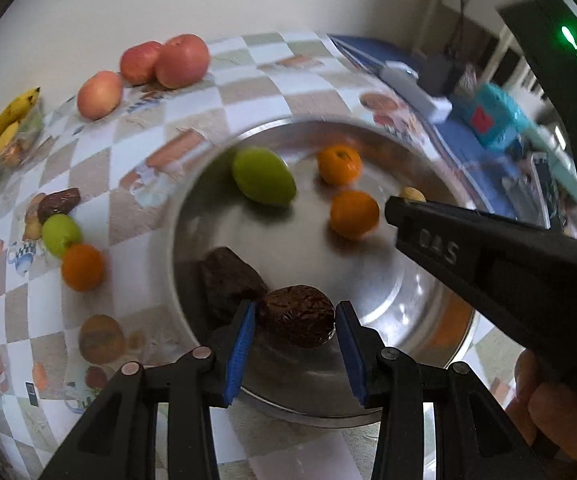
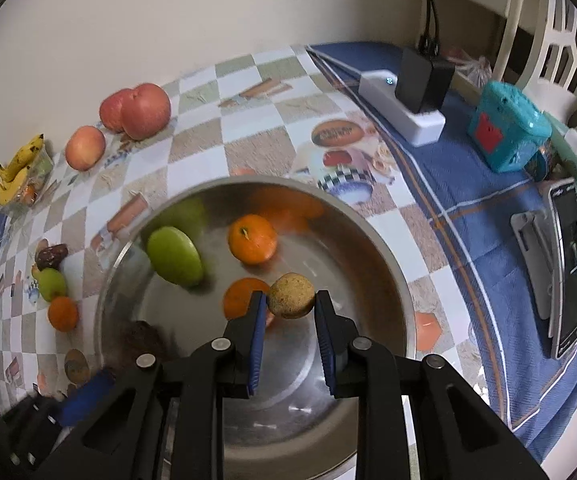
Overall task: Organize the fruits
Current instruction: 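Carry the date and small round fruit over the steel basin with both tools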
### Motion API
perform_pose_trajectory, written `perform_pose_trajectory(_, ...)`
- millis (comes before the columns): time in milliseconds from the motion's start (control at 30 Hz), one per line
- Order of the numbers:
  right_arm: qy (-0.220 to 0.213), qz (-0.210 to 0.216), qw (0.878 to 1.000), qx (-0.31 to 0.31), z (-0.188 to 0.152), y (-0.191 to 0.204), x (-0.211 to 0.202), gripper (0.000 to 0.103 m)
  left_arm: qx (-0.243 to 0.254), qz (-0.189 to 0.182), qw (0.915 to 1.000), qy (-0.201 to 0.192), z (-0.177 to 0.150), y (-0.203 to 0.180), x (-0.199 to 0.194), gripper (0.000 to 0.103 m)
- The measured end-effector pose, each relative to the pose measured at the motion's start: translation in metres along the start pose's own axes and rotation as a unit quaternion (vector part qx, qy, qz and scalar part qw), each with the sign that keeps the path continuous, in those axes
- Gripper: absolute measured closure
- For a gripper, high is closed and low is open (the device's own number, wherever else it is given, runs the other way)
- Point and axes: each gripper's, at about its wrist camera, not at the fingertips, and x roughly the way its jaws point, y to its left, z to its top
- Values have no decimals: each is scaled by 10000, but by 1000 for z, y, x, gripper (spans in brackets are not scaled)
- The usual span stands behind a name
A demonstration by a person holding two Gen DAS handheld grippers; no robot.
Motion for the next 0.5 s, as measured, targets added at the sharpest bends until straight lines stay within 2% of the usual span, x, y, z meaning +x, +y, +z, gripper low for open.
perform_pose_trajectory(200,291,49,9995,118,-7,-9,18,77,-63,-158,9996,222,-4,-6,14,59)
perform_pose_trajectory(333,440,141,9988,157,-11,-9,28,77,-138,-78,9989,437,-8,-3,28,60)
perform_pose_trajectory(500,432,93,9989,138,-12,-8,27,77,-124,-49,9991,393,-7,-4,30,59)
